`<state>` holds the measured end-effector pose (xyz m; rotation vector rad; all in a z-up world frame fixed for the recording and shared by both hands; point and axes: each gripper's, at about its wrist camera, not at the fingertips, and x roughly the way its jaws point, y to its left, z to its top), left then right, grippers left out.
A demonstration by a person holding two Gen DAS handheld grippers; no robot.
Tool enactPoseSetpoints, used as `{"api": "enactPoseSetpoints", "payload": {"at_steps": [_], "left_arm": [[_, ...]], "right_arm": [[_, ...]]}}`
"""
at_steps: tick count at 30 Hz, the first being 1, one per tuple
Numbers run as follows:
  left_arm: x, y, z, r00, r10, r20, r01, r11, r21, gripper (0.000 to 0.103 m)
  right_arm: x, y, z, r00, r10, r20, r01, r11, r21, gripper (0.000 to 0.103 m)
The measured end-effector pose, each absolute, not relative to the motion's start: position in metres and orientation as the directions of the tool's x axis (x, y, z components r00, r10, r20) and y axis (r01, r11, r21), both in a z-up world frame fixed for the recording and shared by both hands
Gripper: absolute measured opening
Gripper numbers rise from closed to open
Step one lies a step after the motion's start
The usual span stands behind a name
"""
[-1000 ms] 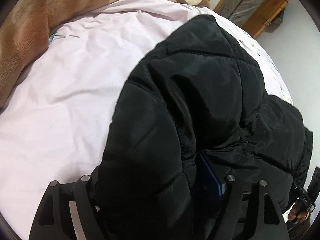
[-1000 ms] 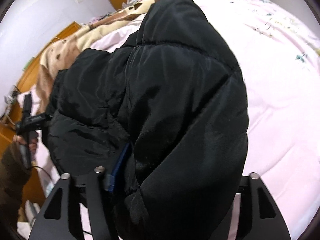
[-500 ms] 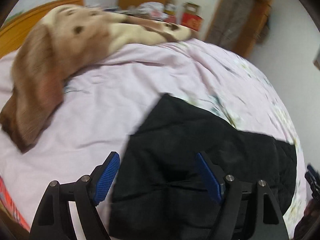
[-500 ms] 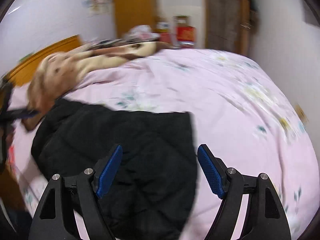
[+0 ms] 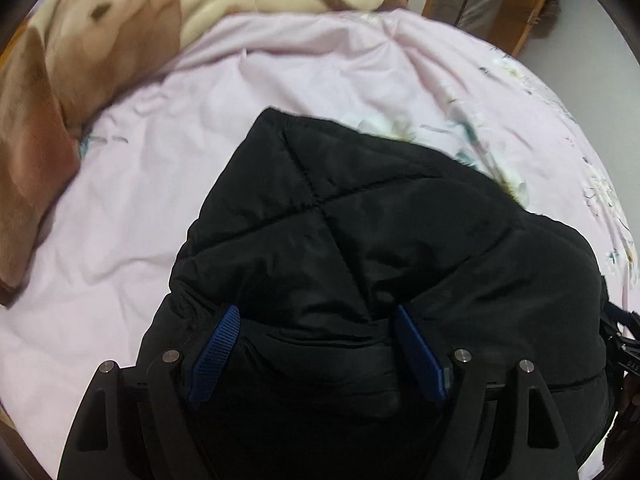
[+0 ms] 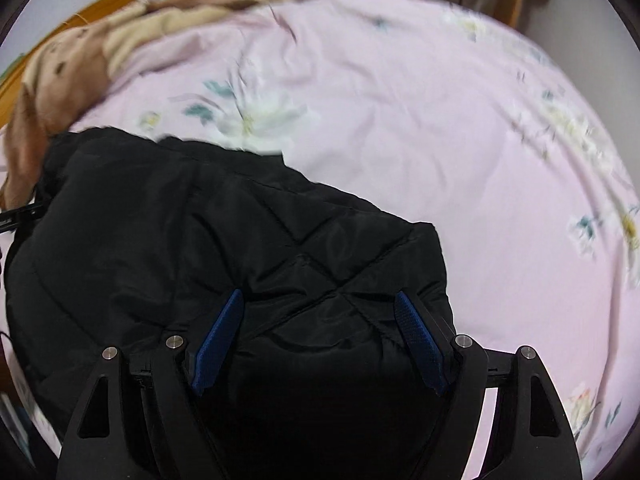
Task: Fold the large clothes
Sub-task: 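Press the folded jacket flat with both grippers and withdraw them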
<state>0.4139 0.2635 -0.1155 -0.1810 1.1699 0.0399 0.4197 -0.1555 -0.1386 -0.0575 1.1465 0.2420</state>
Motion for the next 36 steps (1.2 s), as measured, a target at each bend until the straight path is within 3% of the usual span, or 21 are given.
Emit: {"api": "enactPoseSetpoints", "payload": {"at_steps": [10,13,15,19,36], "left_arm": [[0.416,0.270,-0.128,0.337,-0.042,-0.941,-0.219,0.968,-0.121,0.081],[0.403,0.268,-0.110,0.361,-0.025,-0.932,-0.235,0.965,-0.117,0.080],[0.390,0.268,-0.094,0.389,-0.080,-0.918,-0.209,0.963,-0.172,0.079],[0.358,0.270,-0.061,0.449,-0.107,-0.887,-0.206,0.954,-0.220,0.079],[0.196,0.205,0.015,0.599,-0.022,-0.800,-0.124,0.985,-0.120,0.079]], "right_arm": [[0.438,-0.135,-0.147,0.269,0.077,-0.960,-0.160,0.987,0.035,0.077],[0.427,-0.134,-0.132,0.325,0.062,-0.944,-0.137,0.990,0.018,0.077],[0.411,-0.131,-0.112,0.397,0.052,-0.916,-0.123,0.992,0.003,0.077],[0.368,-0.128,-0.068,0.514,0.131,-0.848,-0.115,0.990,0.083,0.077],[0.219,-0.088,-0.010,0.646,0.152,-0.748,-0.137,0.987,0.083,0.078]]}}
